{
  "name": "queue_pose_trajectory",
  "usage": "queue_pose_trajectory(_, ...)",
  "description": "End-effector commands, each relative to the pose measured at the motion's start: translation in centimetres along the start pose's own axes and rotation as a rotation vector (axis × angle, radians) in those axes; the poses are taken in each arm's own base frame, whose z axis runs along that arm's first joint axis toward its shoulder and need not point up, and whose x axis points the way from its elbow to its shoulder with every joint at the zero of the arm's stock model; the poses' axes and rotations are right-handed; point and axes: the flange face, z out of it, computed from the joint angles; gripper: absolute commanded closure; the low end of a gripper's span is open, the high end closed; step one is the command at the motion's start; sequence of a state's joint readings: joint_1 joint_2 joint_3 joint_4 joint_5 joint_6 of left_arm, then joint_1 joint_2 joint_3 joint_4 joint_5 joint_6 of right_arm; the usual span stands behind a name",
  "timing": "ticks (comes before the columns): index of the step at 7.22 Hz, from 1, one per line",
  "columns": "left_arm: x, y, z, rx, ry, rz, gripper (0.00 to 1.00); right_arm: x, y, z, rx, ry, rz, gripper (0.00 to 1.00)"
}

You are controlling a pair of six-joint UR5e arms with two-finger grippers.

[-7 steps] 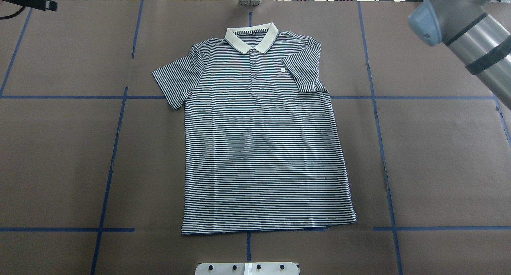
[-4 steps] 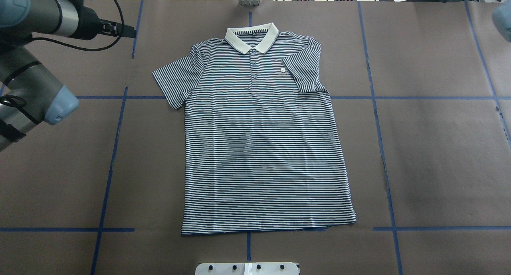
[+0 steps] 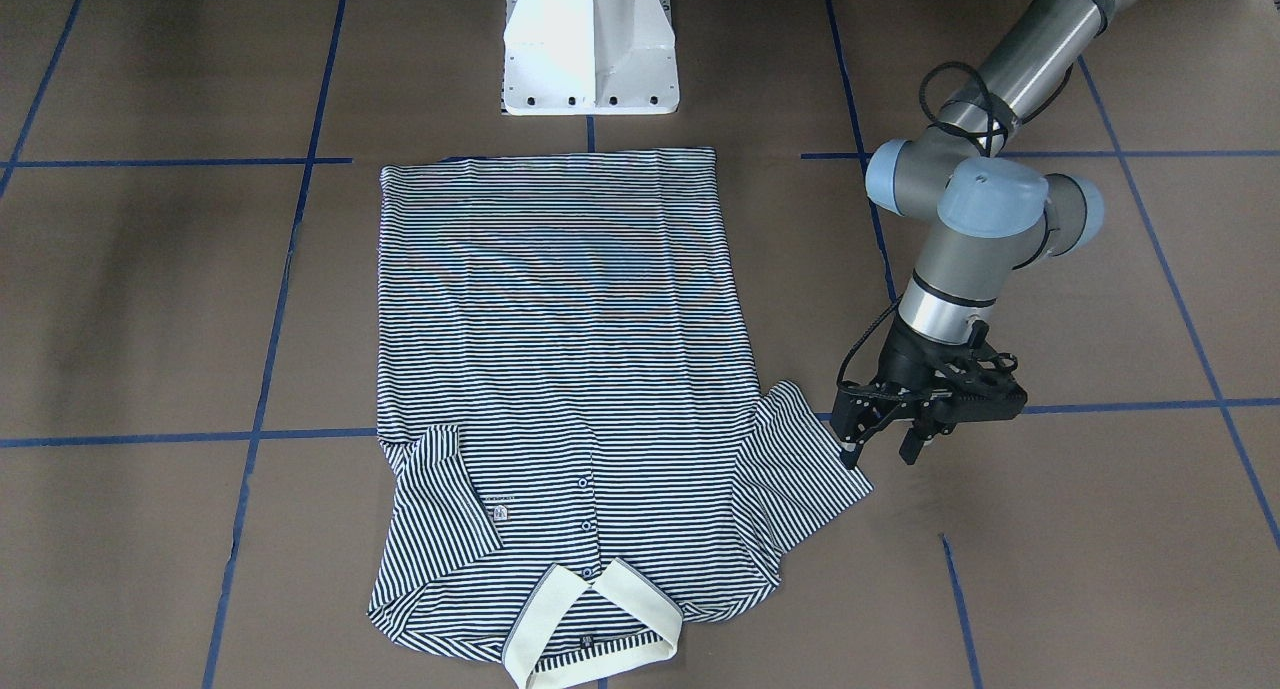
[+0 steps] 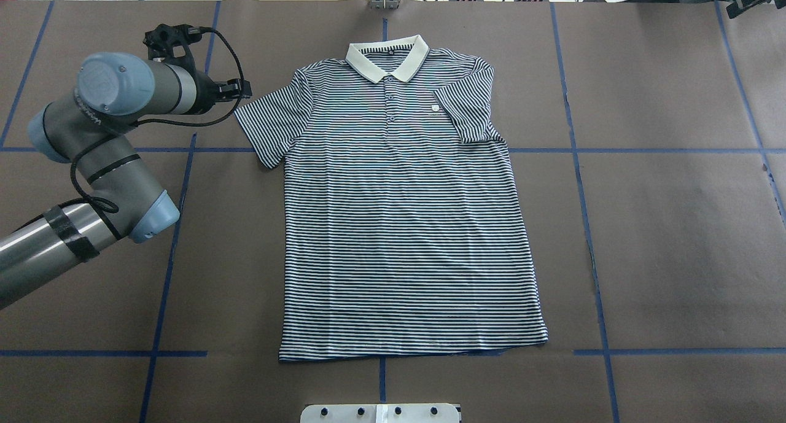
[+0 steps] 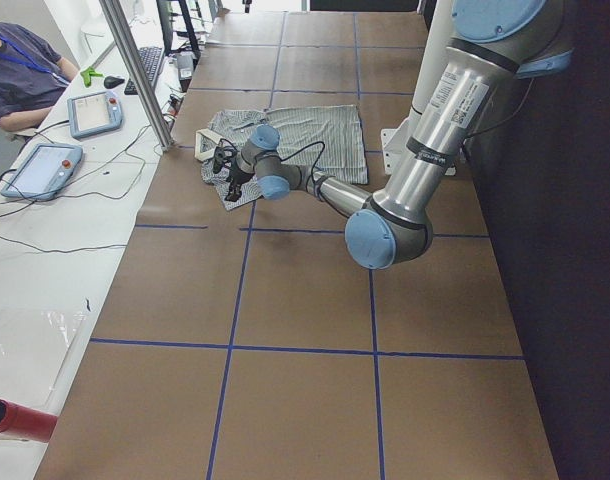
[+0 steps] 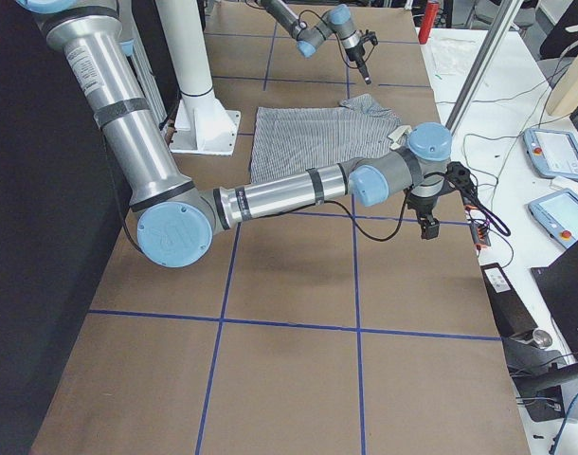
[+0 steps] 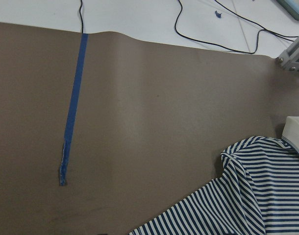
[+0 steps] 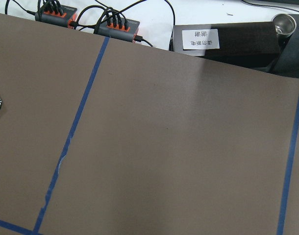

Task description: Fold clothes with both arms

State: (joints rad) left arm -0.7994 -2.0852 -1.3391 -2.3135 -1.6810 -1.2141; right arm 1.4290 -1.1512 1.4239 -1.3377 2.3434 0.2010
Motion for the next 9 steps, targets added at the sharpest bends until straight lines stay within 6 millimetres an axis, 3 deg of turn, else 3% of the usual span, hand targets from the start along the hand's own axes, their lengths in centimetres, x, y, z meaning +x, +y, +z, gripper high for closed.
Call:
queue_pose_trajectory(1, 0.50, 0.53, 4.30, -0.014, -0.067, 0.036, 0.25, 0.23, 0.19, 0.10, -0.002, 0.003, 0.003, 0.00)
queue_pose_trajectory(2, 0.26, 0.31, 4.58, -0.002, -0.073, 0.132, 0.25, 0.30, 0.27, 0.15, -0.003, 0.004, 0.003, 0.00)
queue_pose_trajectory(9, 0.38, 0.57, 4.75, -0.002, -0.075, 0.149, 0.31, 0.76, 0.81, 0.48, -0.009, 0.008, 0.009, 0.00)
